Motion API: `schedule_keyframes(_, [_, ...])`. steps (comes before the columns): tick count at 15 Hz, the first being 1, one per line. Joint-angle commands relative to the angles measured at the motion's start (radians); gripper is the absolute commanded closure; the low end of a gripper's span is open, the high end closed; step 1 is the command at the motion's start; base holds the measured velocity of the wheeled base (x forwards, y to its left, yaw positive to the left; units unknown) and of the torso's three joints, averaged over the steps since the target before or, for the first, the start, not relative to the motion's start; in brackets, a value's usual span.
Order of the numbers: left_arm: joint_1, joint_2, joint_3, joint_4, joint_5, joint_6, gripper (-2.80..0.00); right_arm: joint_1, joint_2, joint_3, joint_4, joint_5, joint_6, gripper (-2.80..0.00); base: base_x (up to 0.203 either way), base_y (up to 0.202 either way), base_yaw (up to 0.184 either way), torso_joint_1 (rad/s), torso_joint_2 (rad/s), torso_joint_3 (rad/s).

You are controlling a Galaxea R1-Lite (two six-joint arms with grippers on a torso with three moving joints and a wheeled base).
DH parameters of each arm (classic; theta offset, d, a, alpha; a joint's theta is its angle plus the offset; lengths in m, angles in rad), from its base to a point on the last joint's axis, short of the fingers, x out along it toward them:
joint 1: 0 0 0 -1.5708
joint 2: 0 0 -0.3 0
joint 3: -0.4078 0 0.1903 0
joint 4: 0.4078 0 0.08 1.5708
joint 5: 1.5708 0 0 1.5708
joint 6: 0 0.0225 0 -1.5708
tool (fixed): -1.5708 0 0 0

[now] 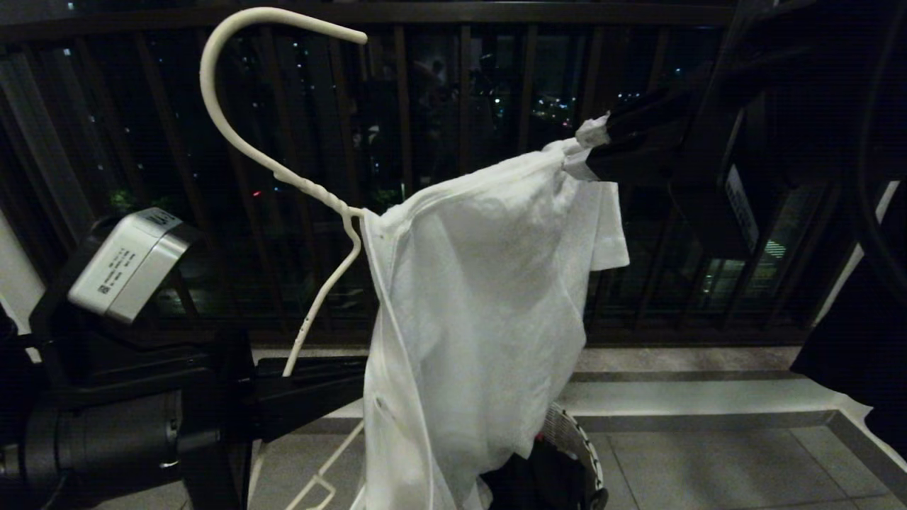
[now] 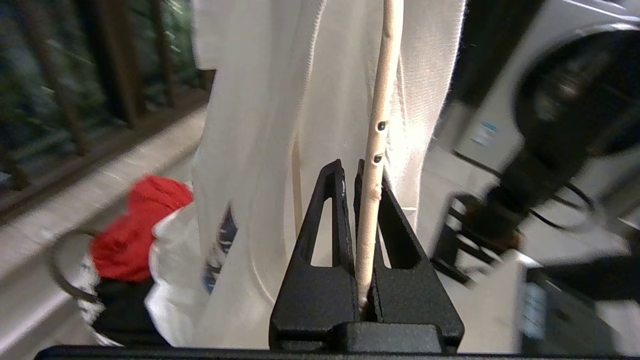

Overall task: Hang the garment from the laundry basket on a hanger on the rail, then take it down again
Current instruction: Hang the clothes on the clothes rack

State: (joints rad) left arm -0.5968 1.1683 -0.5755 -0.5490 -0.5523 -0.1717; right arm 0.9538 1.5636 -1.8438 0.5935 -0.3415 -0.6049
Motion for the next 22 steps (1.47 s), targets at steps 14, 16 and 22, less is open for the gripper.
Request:
schedule_keyframes(14, [-0.001,-0.055,-0.012,0.08,-0.066,0.008,0.0,0.004,0.142,-0.114,0.083,0.094,-0.159,-2.8,0.0,0.0,0.0,0.0,0.0,0.0])
schedule_keyframes(16, [-0.001,-0.075,-0.009,0.081,-0.081,0.008,0.0,0.003,0.151,-0.114,0.086,0.153,-0.159,-2.8,0.0,0.0,0.0,0.0,0.0,0.0])
schedule_keyframes(22, [0.0,-0.102,0.008,0.078,-0.081,0.067,0.0,-0.027,0.151,-0.112,0.091,0.305,-0.122,-2.8,0.0,0.0,0.0,0.0,0.0,0.0])
